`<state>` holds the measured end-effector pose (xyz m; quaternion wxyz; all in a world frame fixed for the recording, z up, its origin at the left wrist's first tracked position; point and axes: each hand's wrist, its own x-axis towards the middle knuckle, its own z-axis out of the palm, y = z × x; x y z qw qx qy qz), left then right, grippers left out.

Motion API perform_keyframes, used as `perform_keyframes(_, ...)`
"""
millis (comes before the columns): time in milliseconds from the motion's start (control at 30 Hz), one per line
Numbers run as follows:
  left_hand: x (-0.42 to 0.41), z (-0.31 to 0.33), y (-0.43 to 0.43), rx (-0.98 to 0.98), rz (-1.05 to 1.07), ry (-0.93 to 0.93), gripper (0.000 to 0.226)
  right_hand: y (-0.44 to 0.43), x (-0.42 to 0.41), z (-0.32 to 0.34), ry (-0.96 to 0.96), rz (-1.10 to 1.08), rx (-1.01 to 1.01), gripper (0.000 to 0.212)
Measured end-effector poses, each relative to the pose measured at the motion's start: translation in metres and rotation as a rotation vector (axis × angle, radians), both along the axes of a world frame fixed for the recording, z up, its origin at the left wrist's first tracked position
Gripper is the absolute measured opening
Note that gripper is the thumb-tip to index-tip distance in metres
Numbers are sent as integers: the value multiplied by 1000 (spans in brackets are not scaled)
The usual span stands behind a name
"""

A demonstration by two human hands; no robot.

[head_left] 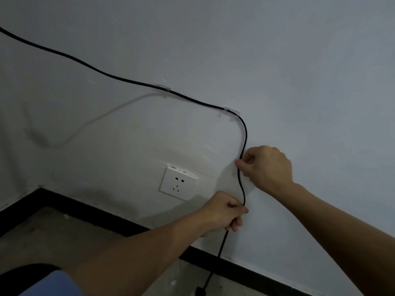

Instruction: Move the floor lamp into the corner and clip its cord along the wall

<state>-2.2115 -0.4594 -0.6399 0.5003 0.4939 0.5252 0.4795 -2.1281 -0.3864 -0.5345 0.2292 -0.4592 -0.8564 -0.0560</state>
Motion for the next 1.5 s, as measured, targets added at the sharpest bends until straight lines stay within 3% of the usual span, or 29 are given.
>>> perform_keyframes(200, -9, -12, 4, -12, 82, 6, 19, -6, 16, -16, 306, 38, -311, 25)
perform_keyframes(333, -6, -15, 6, -9, 58, 40, 21, -8, 23, -35, 164, 24, -304, 18)
perform_keyframes(500, -7, -19, 6, -10, 30, 37, 23, -9, 24, -44, 89, -52, -118, 16)
perform_keyframes(900, -53, -42, -6, -72, 187, 132, 21, -7, 1, -69, 476, -18, -360, 14)
perform_keyframes(1000, -66, -44, -6, -41, 271, 192, 16, -8, 1, -63, 629, 6, -508, 25)
perform_keyframes(1133, -84, -43, -3, 45, 449, 381, 12, -11, -5, -62, 834, -18, -642, 38)
perform_keyframes(1267, -99, -26, -4, 161, 665, 587, 17, -13, -9, -69, 842, -46, -571, 38)
perform_keyframes(1333, -104, -17, -7, 199, 746, 776, 19, -13, -10, -71, 828, -58, -538, 39)
perform_keyframes(1400, -108, -13, -10, 257, 773, 982, 18, -14, -10, -72, 737, -59, -495, 42)
perform_keyframes(1500, -111, -11, -12, 323, 751, 1146, 20, -16, -3, -57, 331, -59, -432, 55)
